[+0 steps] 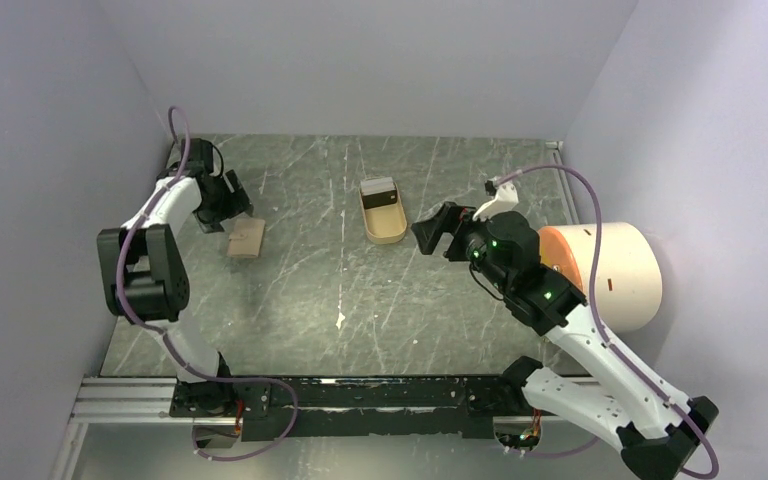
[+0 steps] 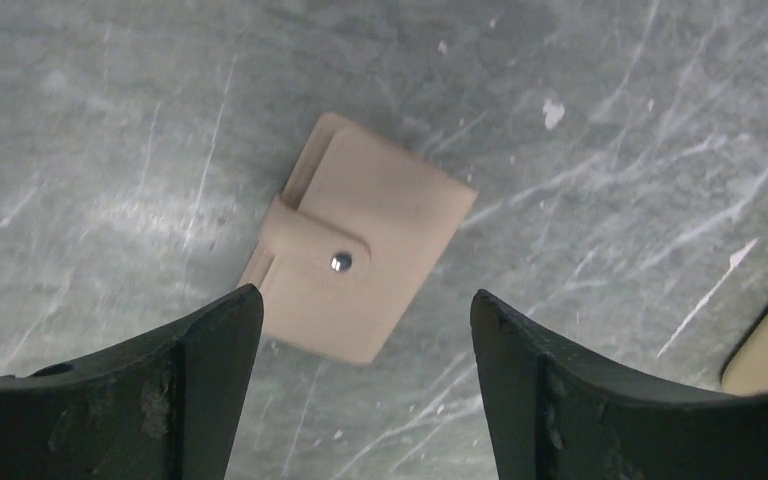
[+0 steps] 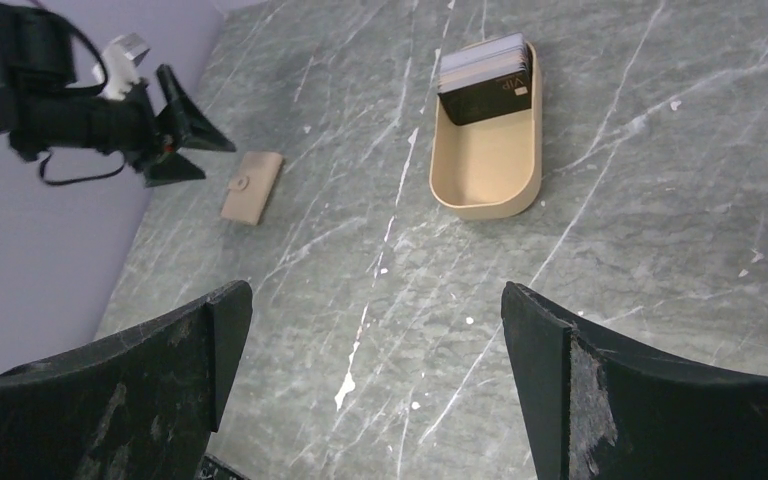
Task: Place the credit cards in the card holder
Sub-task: Adjust the card holder at the center of the board.
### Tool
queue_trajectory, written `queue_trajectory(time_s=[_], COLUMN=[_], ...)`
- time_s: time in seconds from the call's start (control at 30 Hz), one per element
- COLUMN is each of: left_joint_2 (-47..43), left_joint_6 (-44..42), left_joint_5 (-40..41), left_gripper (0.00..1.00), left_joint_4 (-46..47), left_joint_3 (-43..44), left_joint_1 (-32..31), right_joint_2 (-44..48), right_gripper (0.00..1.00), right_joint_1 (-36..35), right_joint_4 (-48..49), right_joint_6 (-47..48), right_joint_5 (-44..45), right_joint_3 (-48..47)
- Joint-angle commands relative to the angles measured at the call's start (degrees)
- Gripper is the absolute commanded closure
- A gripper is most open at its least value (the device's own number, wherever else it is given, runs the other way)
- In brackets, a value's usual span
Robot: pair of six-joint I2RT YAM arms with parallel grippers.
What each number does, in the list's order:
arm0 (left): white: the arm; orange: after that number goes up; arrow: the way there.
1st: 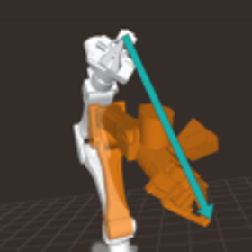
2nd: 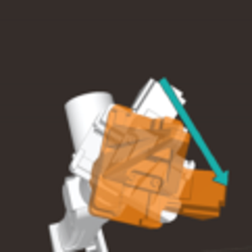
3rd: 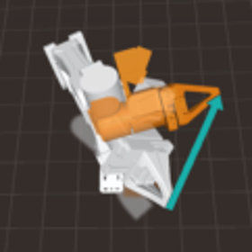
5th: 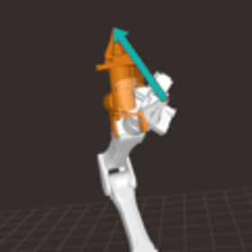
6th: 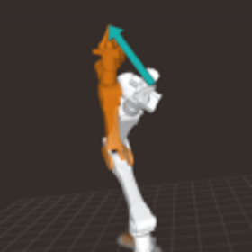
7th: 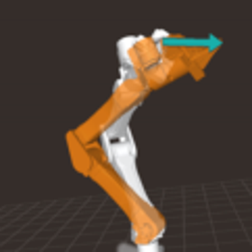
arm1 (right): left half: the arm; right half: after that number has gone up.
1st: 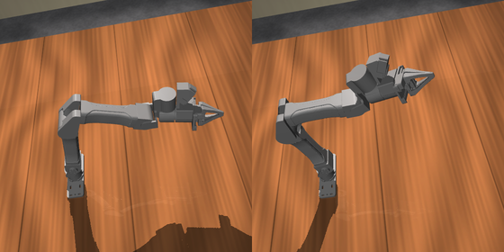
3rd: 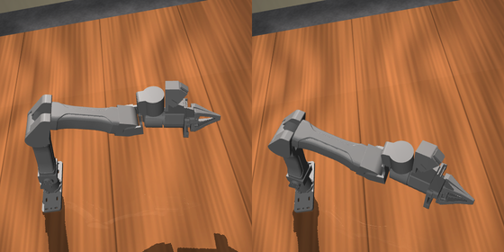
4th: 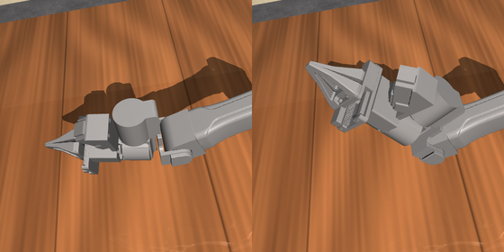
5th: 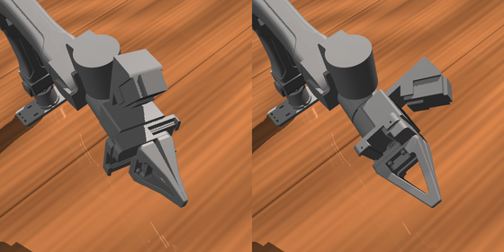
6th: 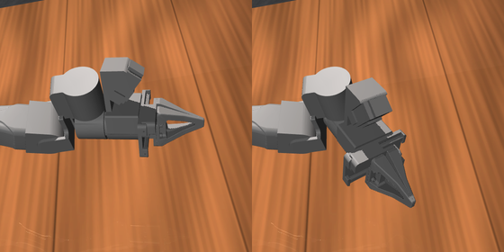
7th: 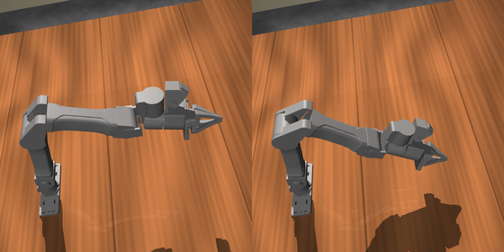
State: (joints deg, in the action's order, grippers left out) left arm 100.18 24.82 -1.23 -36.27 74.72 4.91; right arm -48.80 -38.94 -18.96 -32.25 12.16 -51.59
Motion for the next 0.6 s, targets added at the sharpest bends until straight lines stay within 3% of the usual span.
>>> queue_trajectory(time_s=[0.0, 0.2, 0.33, 0.47, 0.57], left_joint_2=[6.97, 14.39, 16.7, 17.18, 13.11], left_joint_6=[-2.74, -4.21, -6.75, -5.35, -1.66], left_joint_5=[-1.81, -4.17, -13.33, -13.36, -17.98], left_gripper=[0.18, 0.17, 0.18, 0.22, 0.26], left_joint_4=[0.86, 1.86, 3.97, 3.46, 6.93], left_joint_3=[6.45, 10.97, 10.13, 8.39, 3.43], left_joint_1=[0.85, 1.29, 0.76, -3.35, -8.19], right_joint_2=[2.93, 5.12, 7.04, 8.35, 8.49], right_gripper=[0.01, 0.01, 0.01, 0.01, 0.0], right_joint_1=[0.38, 0.44, 0.42, 0.37, 0.42], right_joint_4=[2.27, -1.51, -2.13, -1.9, -1.46], right_joint_6=[0.95, 2.65, 2.6, 0.68, 0.28], right_joint_5=[-1.47, 1.24, 2.27, 3.03, 3.25], right_joint_3=[1.55, -0.38, 0.71, 2.63, 3.31])
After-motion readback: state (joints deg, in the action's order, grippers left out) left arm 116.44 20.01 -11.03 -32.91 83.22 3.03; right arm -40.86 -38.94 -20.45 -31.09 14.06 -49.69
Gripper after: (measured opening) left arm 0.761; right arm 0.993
